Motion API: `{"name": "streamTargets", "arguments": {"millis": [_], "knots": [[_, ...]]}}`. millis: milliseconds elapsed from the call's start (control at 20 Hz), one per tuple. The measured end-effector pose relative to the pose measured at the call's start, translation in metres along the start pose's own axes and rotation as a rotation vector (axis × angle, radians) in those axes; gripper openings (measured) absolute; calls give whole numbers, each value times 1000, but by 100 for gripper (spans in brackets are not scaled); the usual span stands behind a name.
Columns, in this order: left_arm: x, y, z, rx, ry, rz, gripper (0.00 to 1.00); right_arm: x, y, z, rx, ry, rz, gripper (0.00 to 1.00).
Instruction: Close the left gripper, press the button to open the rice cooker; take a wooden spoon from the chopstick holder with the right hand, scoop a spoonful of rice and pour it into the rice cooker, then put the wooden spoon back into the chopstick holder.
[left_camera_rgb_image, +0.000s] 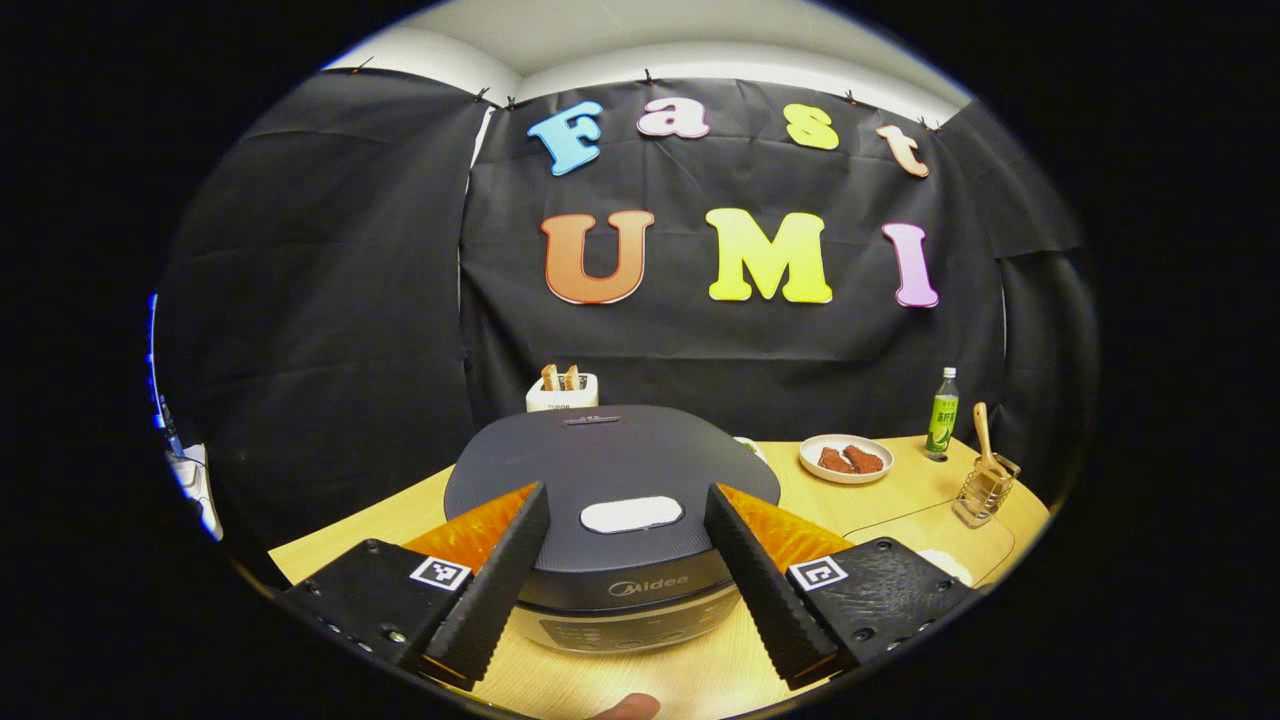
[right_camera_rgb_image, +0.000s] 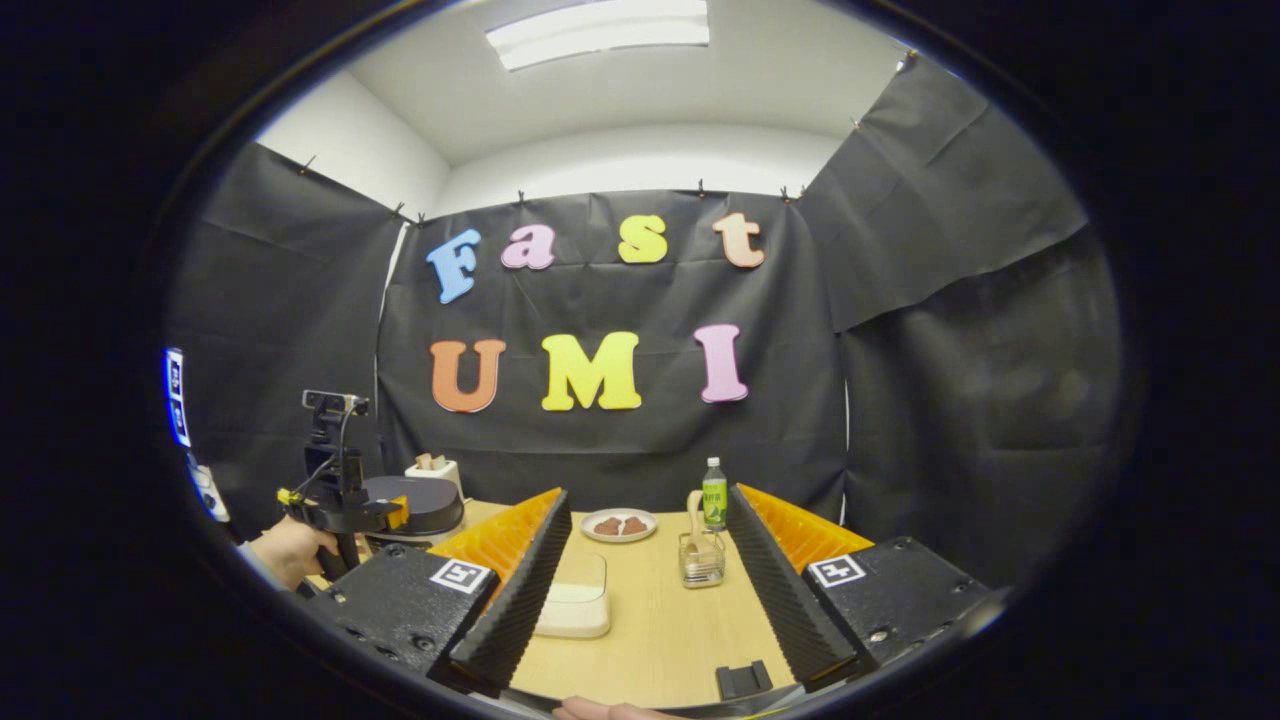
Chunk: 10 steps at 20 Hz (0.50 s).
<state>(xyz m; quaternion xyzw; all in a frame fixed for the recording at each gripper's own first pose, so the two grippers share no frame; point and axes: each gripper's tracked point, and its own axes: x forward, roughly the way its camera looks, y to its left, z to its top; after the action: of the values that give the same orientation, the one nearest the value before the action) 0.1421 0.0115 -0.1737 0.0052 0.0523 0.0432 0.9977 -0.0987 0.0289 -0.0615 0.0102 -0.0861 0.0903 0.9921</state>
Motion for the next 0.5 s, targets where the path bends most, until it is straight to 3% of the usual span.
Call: {"name": "streamTargets", "arguments": {"millis": [200,500], "knots": [[-12,-3,1,17,-4,-6,99,4,-4,-5,15,17,0,100],[-43,-26,19,3,37,-76,98,6,-9,-7,25,20,-27,100]]}}
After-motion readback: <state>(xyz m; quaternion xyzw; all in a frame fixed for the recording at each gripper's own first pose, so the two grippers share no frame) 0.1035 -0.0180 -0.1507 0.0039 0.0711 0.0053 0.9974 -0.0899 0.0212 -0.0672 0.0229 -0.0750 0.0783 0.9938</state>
